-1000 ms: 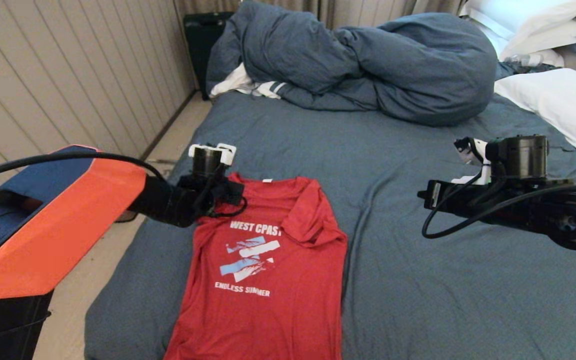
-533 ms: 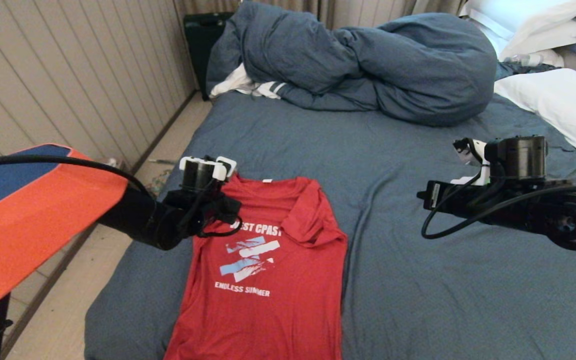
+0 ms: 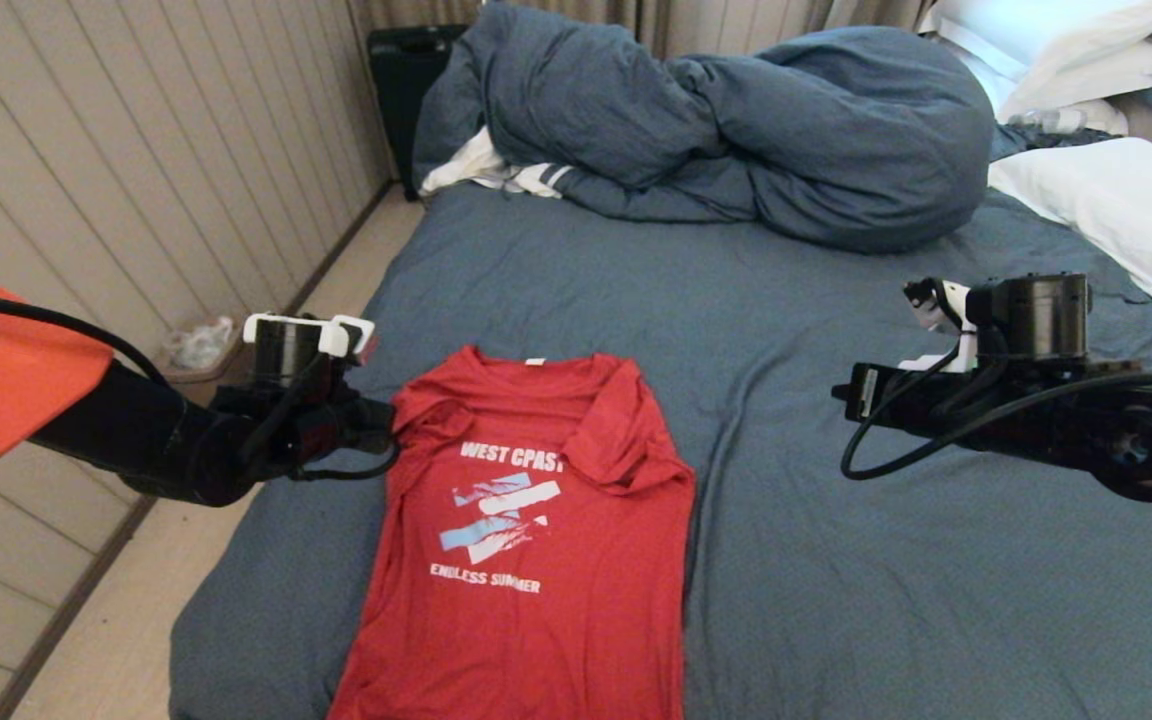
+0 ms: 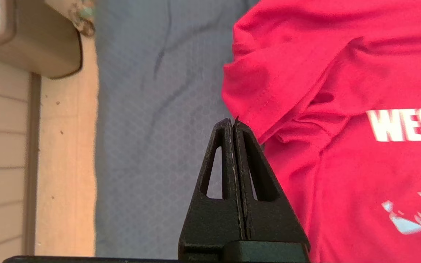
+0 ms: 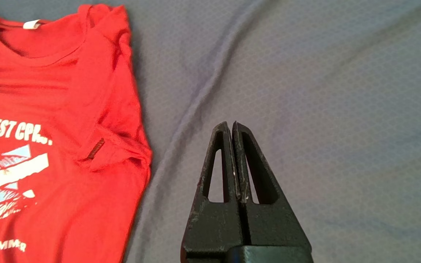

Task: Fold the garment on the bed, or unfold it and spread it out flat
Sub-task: Fold the red T-shirt

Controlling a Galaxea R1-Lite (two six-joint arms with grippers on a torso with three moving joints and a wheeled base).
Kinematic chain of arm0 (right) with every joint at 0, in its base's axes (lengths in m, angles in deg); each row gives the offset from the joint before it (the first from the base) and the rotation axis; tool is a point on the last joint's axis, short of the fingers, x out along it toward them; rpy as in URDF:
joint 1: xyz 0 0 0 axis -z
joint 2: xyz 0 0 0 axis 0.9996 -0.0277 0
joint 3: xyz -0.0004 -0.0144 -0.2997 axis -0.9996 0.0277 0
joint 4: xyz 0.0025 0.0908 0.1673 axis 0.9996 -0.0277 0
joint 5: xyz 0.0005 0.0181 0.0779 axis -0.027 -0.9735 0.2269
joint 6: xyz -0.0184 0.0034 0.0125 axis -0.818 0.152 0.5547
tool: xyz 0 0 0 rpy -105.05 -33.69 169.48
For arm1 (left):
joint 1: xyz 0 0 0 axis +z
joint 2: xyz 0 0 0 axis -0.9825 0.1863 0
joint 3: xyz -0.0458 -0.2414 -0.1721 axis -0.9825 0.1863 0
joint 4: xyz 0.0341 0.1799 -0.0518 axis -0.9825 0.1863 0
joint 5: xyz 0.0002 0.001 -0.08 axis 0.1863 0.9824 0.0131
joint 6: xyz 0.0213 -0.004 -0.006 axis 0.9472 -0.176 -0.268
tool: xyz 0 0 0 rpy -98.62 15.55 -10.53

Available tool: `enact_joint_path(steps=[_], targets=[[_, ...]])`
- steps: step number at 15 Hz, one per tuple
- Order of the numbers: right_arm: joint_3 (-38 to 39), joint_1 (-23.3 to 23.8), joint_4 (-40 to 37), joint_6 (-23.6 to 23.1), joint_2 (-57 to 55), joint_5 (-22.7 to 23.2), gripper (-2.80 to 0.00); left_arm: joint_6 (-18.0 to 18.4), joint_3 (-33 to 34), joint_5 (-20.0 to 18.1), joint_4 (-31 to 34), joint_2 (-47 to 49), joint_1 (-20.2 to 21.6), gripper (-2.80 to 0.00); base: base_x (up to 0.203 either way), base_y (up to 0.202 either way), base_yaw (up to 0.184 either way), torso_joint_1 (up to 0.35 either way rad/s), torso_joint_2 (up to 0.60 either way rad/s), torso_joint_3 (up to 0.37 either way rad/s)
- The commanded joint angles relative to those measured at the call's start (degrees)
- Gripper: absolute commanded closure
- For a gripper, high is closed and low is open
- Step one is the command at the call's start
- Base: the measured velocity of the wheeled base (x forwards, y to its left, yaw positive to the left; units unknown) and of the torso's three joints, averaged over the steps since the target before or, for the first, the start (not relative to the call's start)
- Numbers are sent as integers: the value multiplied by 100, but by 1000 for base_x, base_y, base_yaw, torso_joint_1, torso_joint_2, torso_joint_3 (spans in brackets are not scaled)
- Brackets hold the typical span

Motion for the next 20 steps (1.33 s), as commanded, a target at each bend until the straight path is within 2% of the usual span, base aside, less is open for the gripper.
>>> enact_joint_path(steps=[1,3,7,12,16,20], targets=[[0,3,14,7,-9,5,0,-14,-43,1,-13,245,15,0,0,0,0,0,0,0],[0,3,14,7,-46,5,0,-16,-45,-39,-28,383,-3,0,0,0,0,0,0,0],[0,3,14,7,-70,5,0,39,-177,-92,-594,790,-6,0,0,0,0,0,0,0],[0,3,14,7,-123,5,0,63,-228,-90,-653,904,-6,0,0,0,0,0,0,0],[0,3,14,7,-132,5,0,5,218,-98,-697,475,-93,0,0,0,0,0,0,0],[35,-5,23,7,-132,5,0,57,966,-100,-1205,172,-481,0,0,0,0,0,0,0]])
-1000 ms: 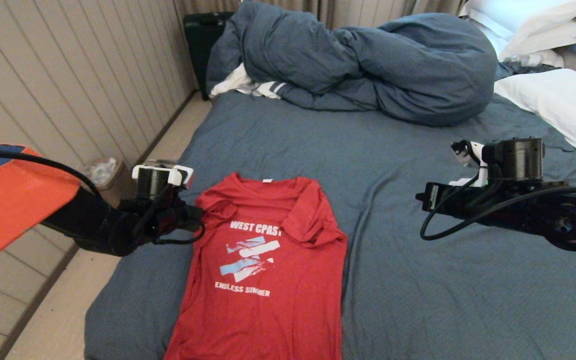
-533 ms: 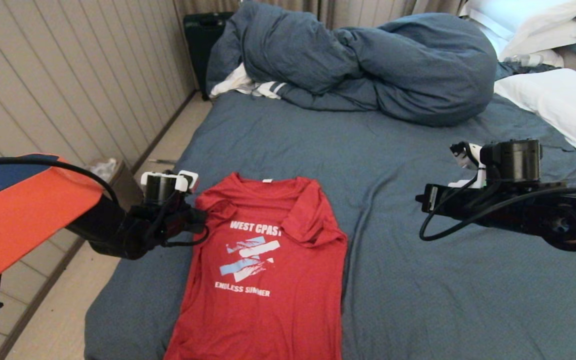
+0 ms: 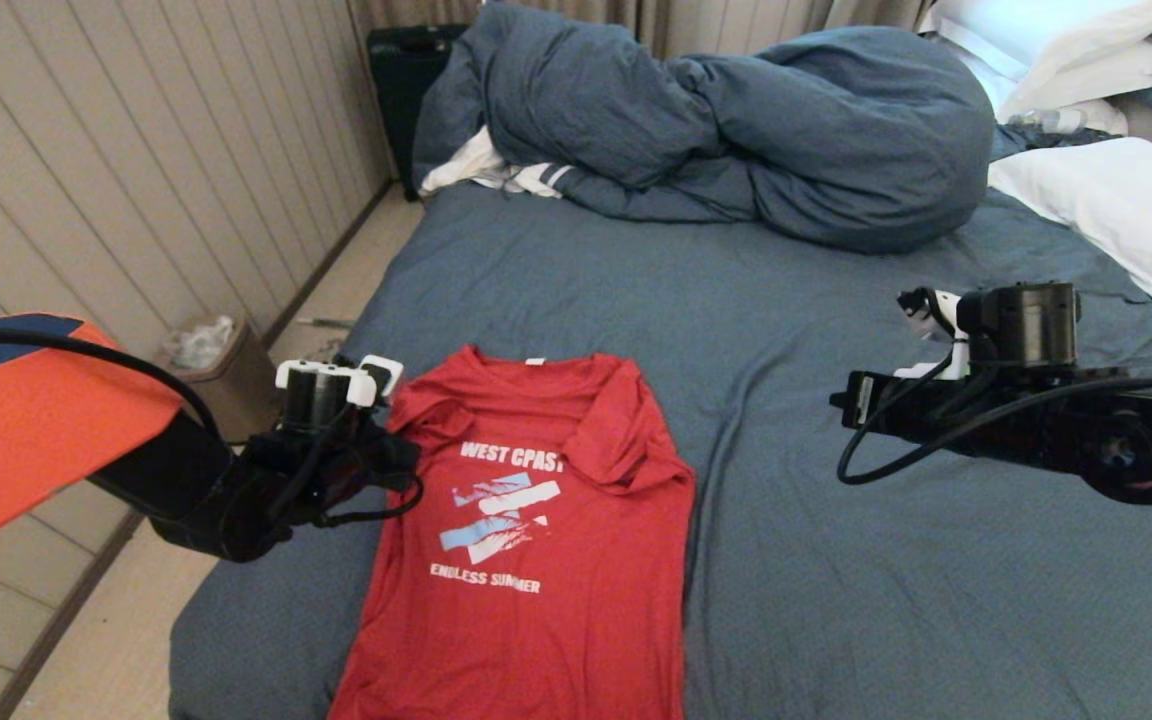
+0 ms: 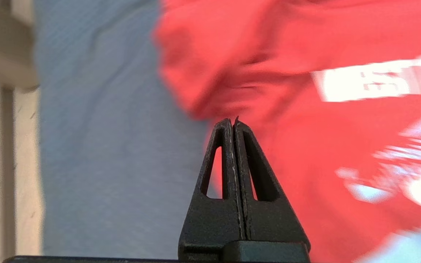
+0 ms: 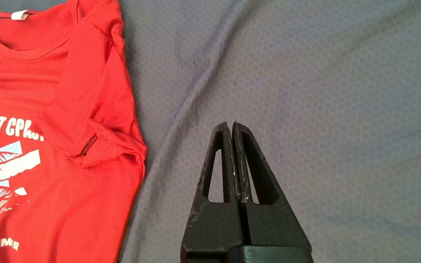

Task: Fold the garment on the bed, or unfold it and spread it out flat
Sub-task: Fold the red T-shirt

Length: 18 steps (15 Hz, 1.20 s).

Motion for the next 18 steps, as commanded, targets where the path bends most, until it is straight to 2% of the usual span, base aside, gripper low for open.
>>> enact_joint_path(steps=[1,5,18], targets=[[14,-3,18,7,-10,6,0,10,166,0,-79,-122,-150,0,0,0,0,0,0,0],[5,-3,18,7,-46,50,0,2,343,-99,-151,11,-283,0,0,0,0,0,0,0],[-30,6,18,7,-135,68,0,28,-855,-116,-106,863,290,0,0,0,0,0,0,0]])
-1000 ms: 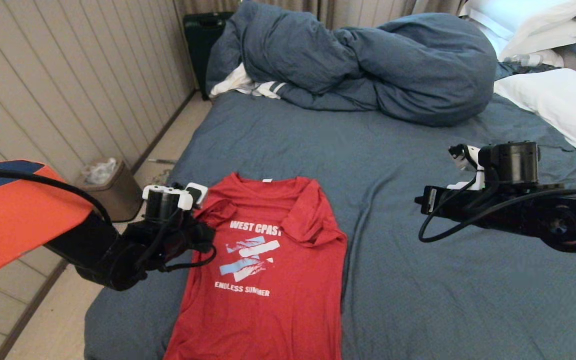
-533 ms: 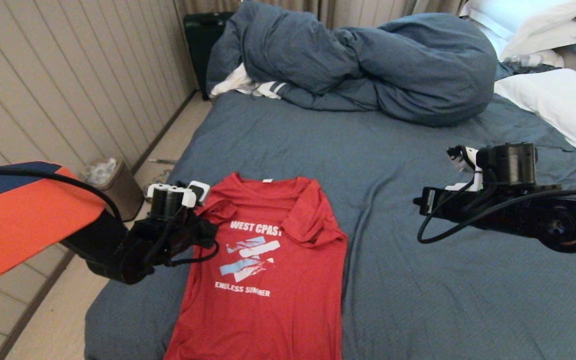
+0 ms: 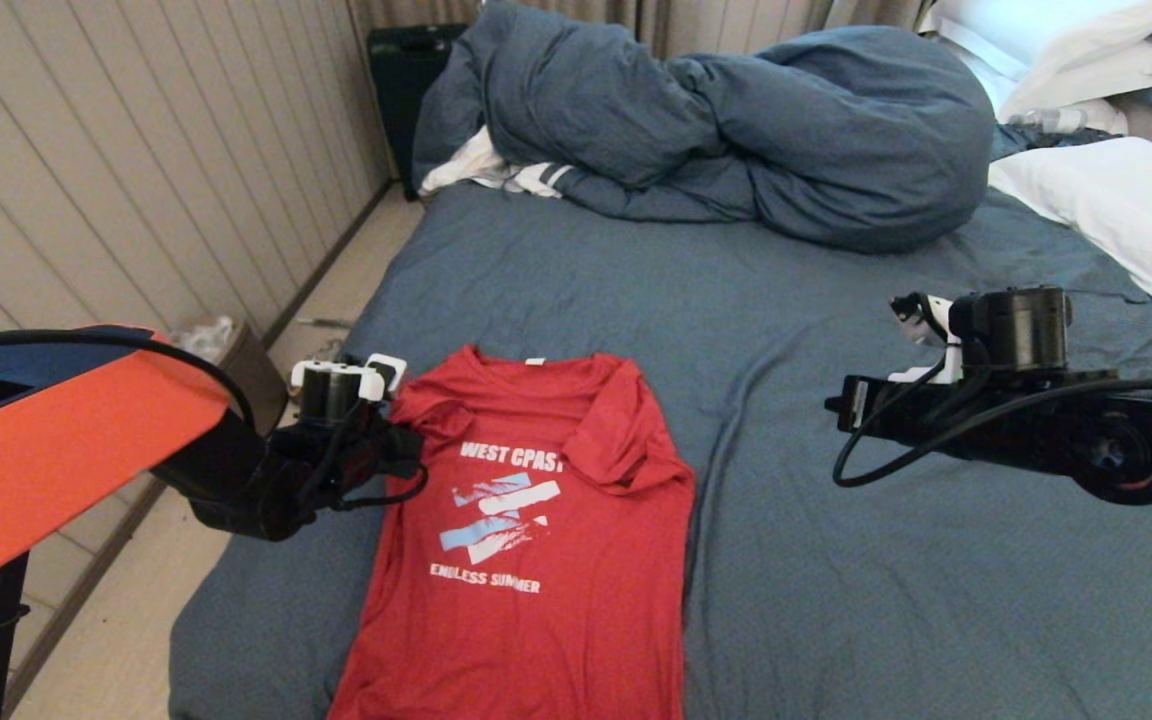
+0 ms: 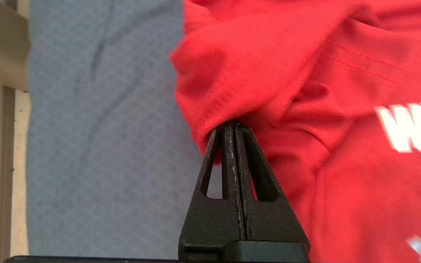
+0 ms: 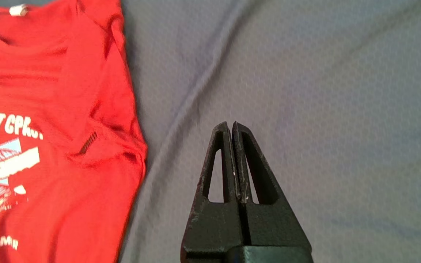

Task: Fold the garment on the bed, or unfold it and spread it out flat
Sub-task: Fold the red T-shirt

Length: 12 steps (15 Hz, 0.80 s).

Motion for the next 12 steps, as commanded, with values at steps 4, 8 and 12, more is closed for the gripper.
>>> enact_joint_path(steps=[4,8,12], targets=[[8,-14,16,7,-37,3,0,22,-140,13,-69,84,18,0,0,0,0,0,0,0],[7,-5,16,7,-37,12,0,434,-135,46,-21,-120,90,0,0,0,0,0,0,0],[24,3,16,7,25,3,0,1322,-341,83,117,-456,203,0,0,0,0,0,0,0]])
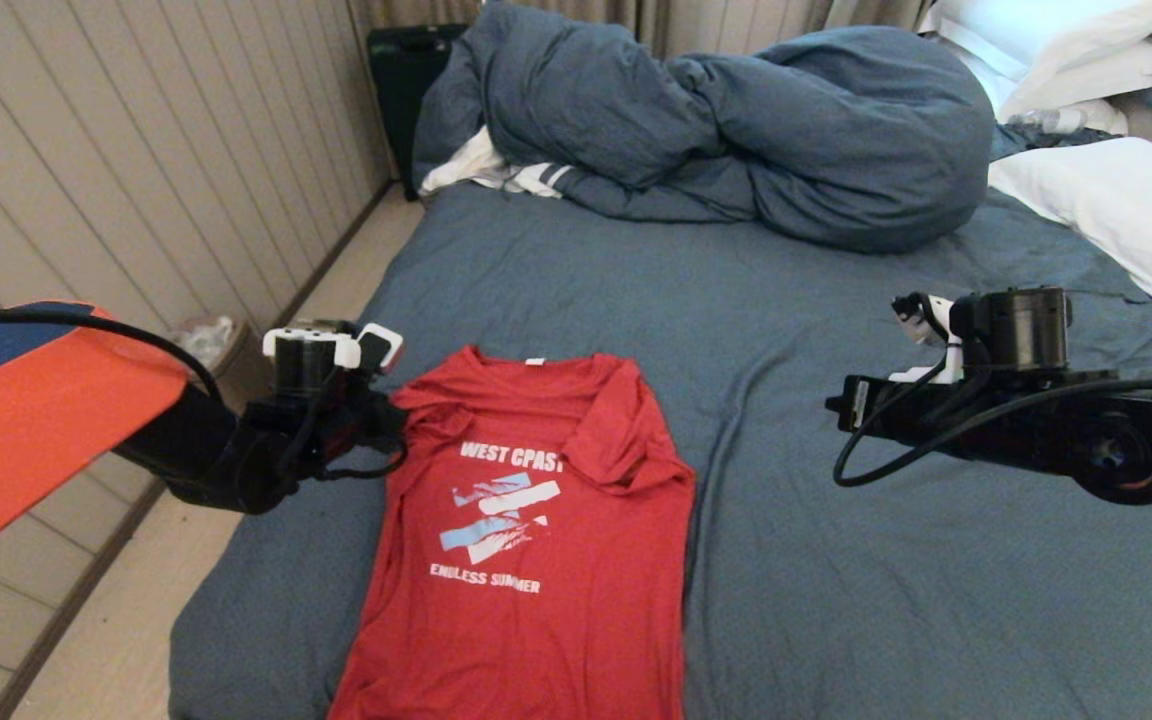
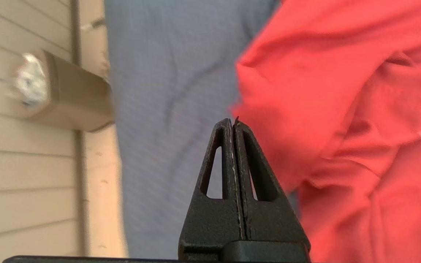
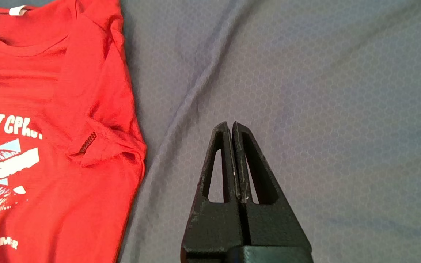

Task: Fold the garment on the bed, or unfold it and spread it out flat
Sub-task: Fold the red T-shirt

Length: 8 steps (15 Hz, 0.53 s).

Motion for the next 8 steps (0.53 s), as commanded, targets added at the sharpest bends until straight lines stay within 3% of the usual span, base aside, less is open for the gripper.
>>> enact_joint_path(steps=[1,5,8], targets=[[13,-1,13,7,33,3,0,176,-192,3,140,-176,7,0,0,0,0,0,0,0],[22,-1,5,7,59,3,0,527,-280,25,210,-323,-2,0,0,0,0,0,0,0],[22,3,9,7,59,12,0,584,244,23,83,-408,-23,0,0,0,0,0,0,0]])
